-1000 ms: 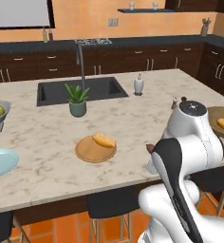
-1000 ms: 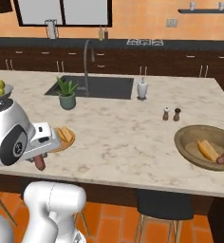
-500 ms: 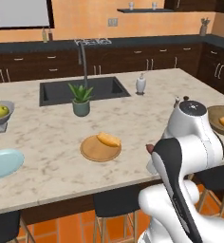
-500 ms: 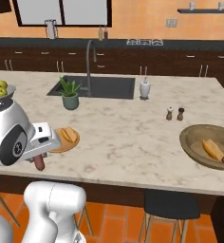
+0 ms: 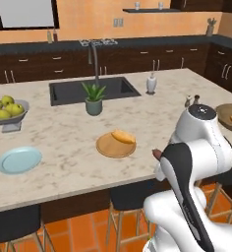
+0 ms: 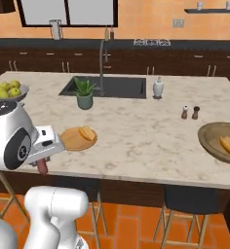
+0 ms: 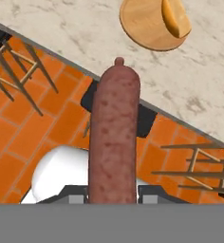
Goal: Place one bun and one sausage from the bowl on each plate.
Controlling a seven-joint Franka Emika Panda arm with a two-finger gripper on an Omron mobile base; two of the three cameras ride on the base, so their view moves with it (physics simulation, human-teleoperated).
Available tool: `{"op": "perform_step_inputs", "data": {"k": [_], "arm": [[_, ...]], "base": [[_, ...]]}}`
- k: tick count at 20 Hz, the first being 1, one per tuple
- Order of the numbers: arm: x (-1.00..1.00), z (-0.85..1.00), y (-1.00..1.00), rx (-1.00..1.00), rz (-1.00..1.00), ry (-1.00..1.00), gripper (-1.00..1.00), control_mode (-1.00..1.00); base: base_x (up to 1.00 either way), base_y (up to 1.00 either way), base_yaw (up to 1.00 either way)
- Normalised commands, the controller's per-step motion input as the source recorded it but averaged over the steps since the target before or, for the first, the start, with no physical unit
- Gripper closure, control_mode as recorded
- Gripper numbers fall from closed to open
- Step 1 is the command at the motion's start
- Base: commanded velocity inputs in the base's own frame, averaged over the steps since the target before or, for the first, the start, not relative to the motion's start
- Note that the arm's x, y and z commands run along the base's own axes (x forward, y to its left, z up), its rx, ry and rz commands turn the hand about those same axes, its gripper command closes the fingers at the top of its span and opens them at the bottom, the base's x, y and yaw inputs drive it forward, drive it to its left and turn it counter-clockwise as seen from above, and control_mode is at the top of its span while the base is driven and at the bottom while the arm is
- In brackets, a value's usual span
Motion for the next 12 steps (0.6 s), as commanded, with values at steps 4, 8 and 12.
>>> {"op": "perform_step_inputs", "data": {"k": [4,8,12], "arm": [[0.0,0.0,0.0,0.0,0.0,0.0,1.0,1.0],[0.0,0.0,0.0,0.0,0.0,0.0,1.0,1.0],[0.0,0.0,0.0,0.0,0.0,0.0,1.0,1.0]], "base": [[-0.31,0.71,0.0],[0.54,0.18,0.0],[0.63,0.03,0.0]]}}
